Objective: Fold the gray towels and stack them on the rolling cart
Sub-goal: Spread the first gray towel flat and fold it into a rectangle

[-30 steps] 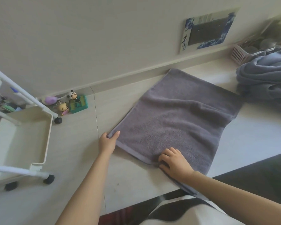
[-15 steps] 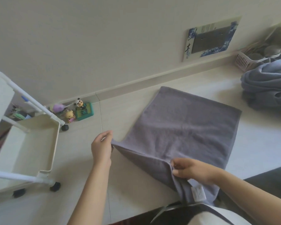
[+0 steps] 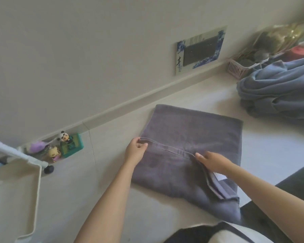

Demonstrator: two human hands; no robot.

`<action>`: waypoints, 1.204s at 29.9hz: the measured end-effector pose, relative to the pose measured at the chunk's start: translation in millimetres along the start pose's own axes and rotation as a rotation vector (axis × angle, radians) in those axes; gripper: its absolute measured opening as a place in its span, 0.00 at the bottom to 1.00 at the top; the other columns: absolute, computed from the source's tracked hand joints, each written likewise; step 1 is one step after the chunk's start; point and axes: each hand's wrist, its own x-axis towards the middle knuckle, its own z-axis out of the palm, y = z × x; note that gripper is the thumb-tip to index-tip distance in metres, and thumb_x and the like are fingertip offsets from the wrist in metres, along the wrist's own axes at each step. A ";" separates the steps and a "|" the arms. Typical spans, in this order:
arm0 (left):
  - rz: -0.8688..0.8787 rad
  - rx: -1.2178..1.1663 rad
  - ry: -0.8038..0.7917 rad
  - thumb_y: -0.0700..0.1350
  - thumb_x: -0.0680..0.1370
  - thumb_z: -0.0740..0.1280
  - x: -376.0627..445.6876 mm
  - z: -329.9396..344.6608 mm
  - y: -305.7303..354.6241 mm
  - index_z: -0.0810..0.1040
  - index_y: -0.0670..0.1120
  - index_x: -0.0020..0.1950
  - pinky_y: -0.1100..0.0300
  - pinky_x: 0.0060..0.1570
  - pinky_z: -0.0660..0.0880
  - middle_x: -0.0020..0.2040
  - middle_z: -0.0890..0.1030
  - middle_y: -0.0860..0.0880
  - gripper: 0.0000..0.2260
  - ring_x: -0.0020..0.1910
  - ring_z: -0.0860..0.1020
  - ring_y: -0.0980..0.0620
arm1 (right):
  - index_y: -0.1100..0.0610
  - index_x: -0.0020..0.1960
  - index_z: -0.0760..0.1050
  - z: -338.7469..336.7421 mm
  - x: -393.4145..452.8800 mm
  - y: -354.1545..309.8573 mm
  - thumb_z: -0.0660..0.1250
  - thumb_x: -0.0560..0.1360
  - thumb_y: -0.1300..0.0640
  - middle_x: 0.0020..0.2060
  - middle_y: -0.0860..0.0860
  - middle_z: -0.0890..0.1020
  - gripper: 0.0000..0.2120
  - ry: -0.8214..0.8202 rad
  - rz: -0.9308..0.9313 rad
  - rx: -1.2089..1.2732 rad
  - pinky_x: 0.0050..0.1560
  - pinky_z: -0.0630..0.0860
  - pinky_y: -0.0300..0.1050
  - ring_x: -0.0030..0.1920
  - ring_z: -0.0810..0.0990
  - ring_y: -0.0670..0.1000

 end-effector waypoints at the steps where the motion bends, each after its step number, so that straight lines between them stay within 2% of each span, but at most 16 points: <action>1: 0.040 0.201 0.036 0.46 0.76 0.68 3.8 0.7 -4.0 0.72 0.43 0.66 0.58 0.55 0.72 0.53 0.77 0.44 0.19 0.55 0.76 0.45 | 0.55 0.51 0.72 2.6 -1.4 2.5 0.49 0.76 0.33 0.53 0.53 0.80 0.27 0.039 0.013 -0.077 0.52 0.71 0.47 0.54 0.77 0.55; 3: 0.086 0.469 0.069 0.50 0.76 0.68 6.7 1.5 -9.8 0.71 0.48 0.69 0.54 0.64 0.64 0.63 0.70 0.43 0.22 0.64 0.68 0.42 | 0.52 0.53 0.71 10.1 -5.6 5.7 0.50 0.72 0.28 0.53 0.51 0.79 0.30 0.146 -0.022 -0.270 0.54 0.70 0.48 0.55 0.76 0.54; 5: 0.107 0.489 0.006 0.51 0.76 0.67 8.2 4.6 -14.4 0.68 0.47 0.70 0.54 0.65 0.63 0.67 0.68 0.43 0.24 0.67 0.66 0.43 | 0.52 0.58 0.69 21.5 -8.2 8.6 0.55 0.71 0.28 0.56 0.51 0.77 0.31 0.203 -0.064 -0.395 0.57 0.68 0.48 0.59 0.74 0.55; 9: 0.154 0.392 0.001 0.45 0.75 0.70 1.4 10.4 -23.3 0.72 0.39 0.65 0.55 0.63 0.64 0.62 0.73 0.38 0.21 0.62 0.71 0.40 | 0.52 0.62 0.67 32.0 -1.6 15.7 0.60 0.75 0.38 0.60 0.50 0.74 0.23 0.298 -0.144 -0.408 0.58 0.68 0.46 0.62 0.71 0.54; 13: -0.021 0.347 -0.023 0.49 0.74 0.71 -18.4 15.4 -31.5 0.71 0.40 0.62 0.54 0.56 0.71 0.60 0.75 0.39 0.22 0.58 0.75 0.40 | 0.50 0.64 0.68 14.6 13.6 30.4 0.59 0.78 0.45 0.60 0.48 0.75 0.17 0.341 -0.209 -0.469 0.61 0.64 0.44 0.61 0.72 0.53; 17: -0.136 0.394 -0.186 0.54 0.70 0.74 -48.6 24.0 -50.6 0.75 0.43 0.60 0.57 0.55 0.73 0.59 0.80 0.44 0.24 0.58 0.78 0.46 | 0.48 0.64 0.69 -4.3 31.4 41.6 0.58 0.79 0.49 0.60 0.48 0.75 0.15 0.355 -0.216 -0.572 0.70 0.55 0.46 0.66 0.69 0.51; 20: -0.188 0.508 -0.295 0.61 0.68 0.73 -69.0 25.7 -57.1 0.77 0.46 0.55 0.58 0.48 0.75 0.54 0.81 0.48 0.23 0.53 0.80 0.48 | 0.47 0.66 0.69 -9.9 37.7 42.1 0.58 0.79 0.50 0.62 0.47 0.74 0.16 0.310 -0.259 -0.590 0.73 0.49 0.48 0.70 0.65 0.50; 22: -0.165 0.623 -0.260 0.64 0.69 0.70 -76.6 23.6 -52.0 0.75 0.47 0.50 0.59 0.44 0.71 0.52 0.80 0.49 0.23 0.52 0.79 0.48 | 0.47 0.66 0.69 -12.1 38.1 41.8 0.57 0.79 0.51 0.62 0.47 0.74 0.16 0.277 -0.288 -0.588 0.73 0.49 0.48 0.69 0.66 0.50; 23: -0.144 0.629 -0.201 0.64 0.69 0.69 -79.4 23.0 -49.3 0.74 0.48 0.48 0.59 0.43 0.69 0.51 0.79 0.48 0.21 0.51 0.78 0.47 | 0.47 0.66 0.69 -13.0 37.2 42.4 0.57 0.80 0.50 0.62 0.47 0.75 0.16 0.270 -0.299 -0.591 0.72 0.50 0.48 0.68 0.67 0.50; 26: -0.093 0.453 -0.046 0.57 0.72 0.70 -86.3 25.8 -45.7 0.68 0.50 0.37 0.58 0.39 0.67 0.45 0.77 0.46 0.15 0.47 0.78 0.45 | 0.46 0.65 0.69 -17.1 34.4 45.2 0.55 0.80 0.48 0.59 0.46 0.75 0.14 0.265 -0.330 -0.624 0.68 0.56 0.46 0.64 0.70 0.50; 28: -0.104 0.403 -0.043 0.53 0.73 0.71 -88.5 27.7 -45.9 0.66 0.51 0.33 0.59 0.36 0.64 0.40 0.75 0.47 0.16 0.43 0.77 0.45 | 0.46 0.63 0.71 -21.9 33.8 44.8 0.56 0.79 0.47 0.59 0.46 0.76 0.14 0.214 -0.350 -0.672 0.63 0.60 0.45 0.63 0.70 0.51; 30: -0.161 0.446 -0.107 0.52 0.73 0.71 -92.8 26.7 -43.0 0.65 0.50 0.32 0.60 0.36 0.63 0.35 0.72 0.51 0.18 0.40 0.75 0.47 | 0.47 0.60 0.73 -26.5 34.7 43.0 0.59 0.78 0.46 0.58 0.47 0.76 0.12 0.111 -0.372 -0.753 0.61 0.62 0.45 0.62 0.71 0.52; 32: -0.233 0.534 -0.189 0.54 0.73 0.71 -97.2 26.6 -39.7 0.65 0.49 0.33 0.61 0.38 0.64 0.35 0.72 0.51 0.18 0.42 0.76 0.47 | 0.48 0.58 0.75 -31.0 35.3 41.0 0.61 0.76 0.47 0.58 0.48 0.78 0.12 -0.006 -0.393 -0.831 0.60 0.64 0.45 0.61 0.72 0.52; 36: -0.318 0.576 -0.242 0.56 0.72 0.71 -107.2 30.4 -32.1 0.66 0.51 0.35 0.61 0.40 0.66 0.47 0.80 0.47 0.16 0.51 0.79 0.48 | 0.48 0.58 0.76 -38.1 38.9 36.6 0.65 0.73 0.48 0.58 0.49 0.78 0.14 -0.156 -0.435 -0.885 0.58 0.68 0.42 0.60 0.75 0.53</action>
